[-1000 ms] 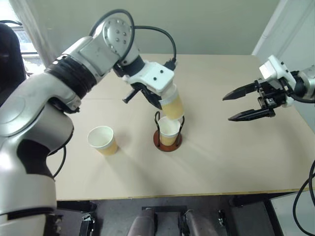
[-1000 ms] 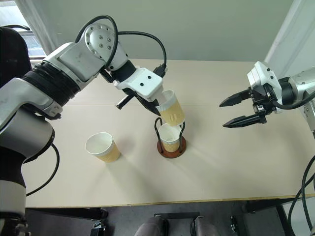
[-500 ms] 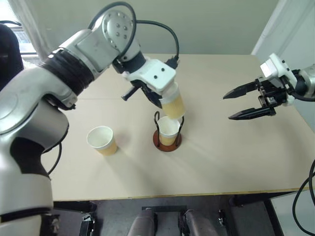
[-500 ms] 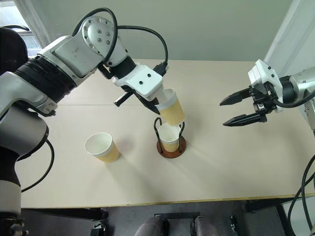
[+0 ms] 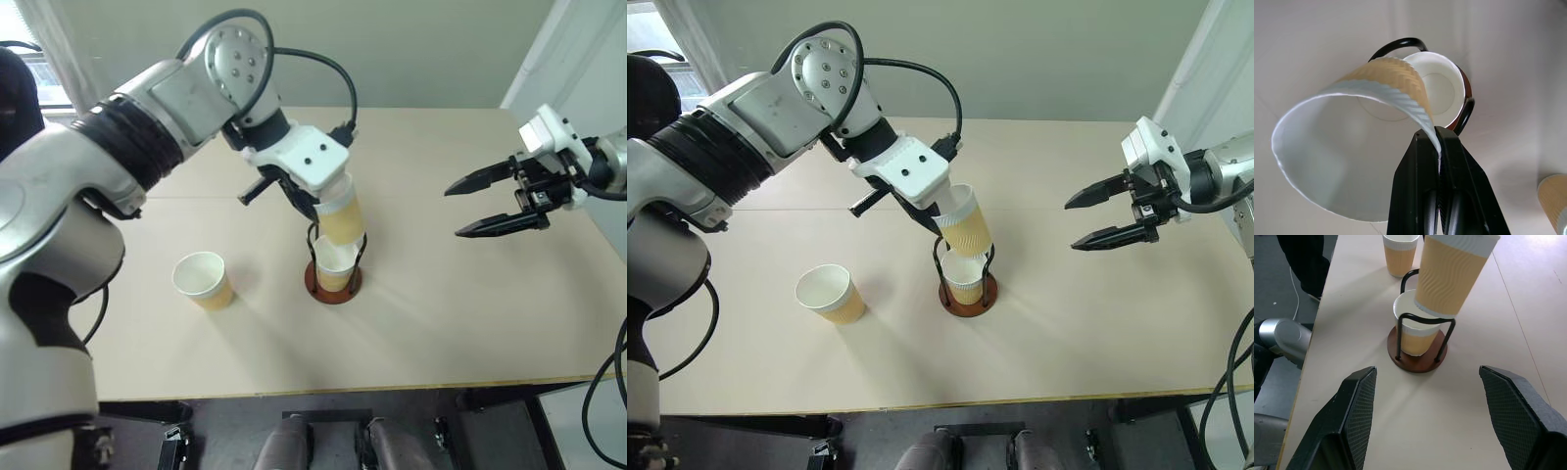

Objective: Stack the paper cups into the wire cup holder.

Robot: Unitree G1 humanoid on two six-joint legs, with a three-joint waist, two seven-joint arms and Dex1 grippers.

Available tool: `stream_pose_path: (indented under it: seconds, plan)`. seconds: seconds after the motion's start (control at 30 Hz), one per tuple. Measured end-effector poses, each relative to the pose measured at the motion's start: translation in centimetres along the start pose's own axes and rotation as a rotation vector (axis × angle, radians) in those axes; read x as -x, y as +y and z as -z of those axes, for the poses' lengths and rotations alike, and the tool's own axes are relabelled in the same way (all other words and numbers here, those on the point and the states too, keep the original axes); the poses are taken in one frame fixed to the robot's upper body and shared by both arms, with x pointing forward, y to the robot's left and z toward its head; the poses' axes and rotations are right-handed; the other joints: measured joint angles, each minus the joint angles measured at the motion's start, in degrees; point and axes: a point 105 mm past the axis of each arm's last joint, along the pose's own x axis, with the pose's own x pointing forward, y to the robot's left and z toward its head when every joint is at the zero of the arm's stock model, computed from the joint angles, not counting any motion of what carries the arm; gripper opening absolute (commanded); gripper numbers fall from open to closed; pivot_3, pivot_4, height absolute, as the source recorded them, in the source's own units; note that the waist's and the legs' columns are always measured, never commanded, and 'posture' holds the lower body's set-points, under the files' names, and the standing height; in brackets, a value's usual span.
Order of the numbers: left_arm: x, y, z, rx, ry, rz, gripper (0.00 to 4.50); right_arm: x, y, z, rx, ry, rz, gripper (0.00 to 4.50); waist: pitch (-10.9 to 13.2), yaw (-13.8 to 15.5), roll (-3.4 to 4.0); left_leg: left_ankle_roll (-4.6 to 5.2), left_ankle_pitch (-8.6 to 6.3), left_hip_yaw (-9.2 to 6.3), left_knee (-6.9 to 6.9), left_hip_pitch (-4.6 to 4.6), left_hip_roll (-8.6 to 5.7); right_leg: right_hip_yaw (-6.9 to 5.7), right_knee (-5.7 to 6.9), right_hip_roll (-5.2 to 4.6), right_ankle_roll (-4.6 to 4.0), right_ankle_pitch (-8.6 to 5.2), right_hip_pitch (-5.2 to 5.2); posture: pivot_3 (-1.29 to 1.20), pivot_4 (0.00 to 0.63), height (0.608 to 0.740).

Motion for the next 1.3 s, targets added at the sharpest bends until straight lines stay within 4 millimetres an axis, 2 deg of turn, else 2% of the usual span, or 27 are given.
stream_pose_path:
  seconds: [0.23, 0.57, 0.93, 1.03, 1.3]
  plan:
    - [0.1, -1.0, 0.9, 0.001, 0.024, 0.018, 0.06, 0.2, 0.0, 0.0, -0.003, 0.006, 0.004, 3.38, 0.0, 0.0, 0.02, 0.00, 0.00, -0.01, 0.01, 0.01, 0.00, 0.00, 0.03, 0.00, 0.00, 0.00, 0.00, 0.00, 0.150, 0.740]
    - [0.3, -1.5, 0.4, -0.020, 0.022, 0.030, 0.06, 0.2, 0.0, 0.0, -0.003, 0.008, 0.005, 3.38, 0.0, -0.1, 0.04, 0.01, 0.00, 0.00, -0.03, 0.00, 0.00, 0.02, -0.03, 0.00, 0.00, 0.00, 0.00, 0.00, 0.150, 0.740]
    - [-0.4, -1.9, 0.5, -0.025, 0.025, 0.073, 0.06, 0.2, 0.0, 0.0, -0.005, 0.008, 0.005, 3.38, 0.0, -0.1, 0.05, 0.00, 0.00, 0.00, -0.02, 0.00, 0.01, 0.02, -0.01, -0.01, 0.00, 0.00, 0.00, 0.00, 0.150, 0.740]
    - [-0.6, -1.8, 0.8, -0.026, 0.049, 0.079, 0.68, 0.2, 0.1, 0.0, -0.005, 0.010, 0.004, 3.38, 0.0, -0.1, 0.06, 0.01, 0.00, -0.02, -0.01, 0.00, 0.00, 0.03, -0.01, -0.01, 0.00, 0.00, 0.00, 0.00, 0.150, 0.740]
    - [-0.7, -1.4, 1.1, -0.039, 0.082, 0.079, 3.49, 0.4, 0.1, 0.0, -0.005, 0.017, 0.008, 3.38, 0.0, -0.1, 0.06, 0.02, -0.01, -0.02, -0.01, -0.01, 0.00, 0.02, -0.02, -0.01, 0.00, 0.00, 0.00, 0.00, 0.150, 0.740]
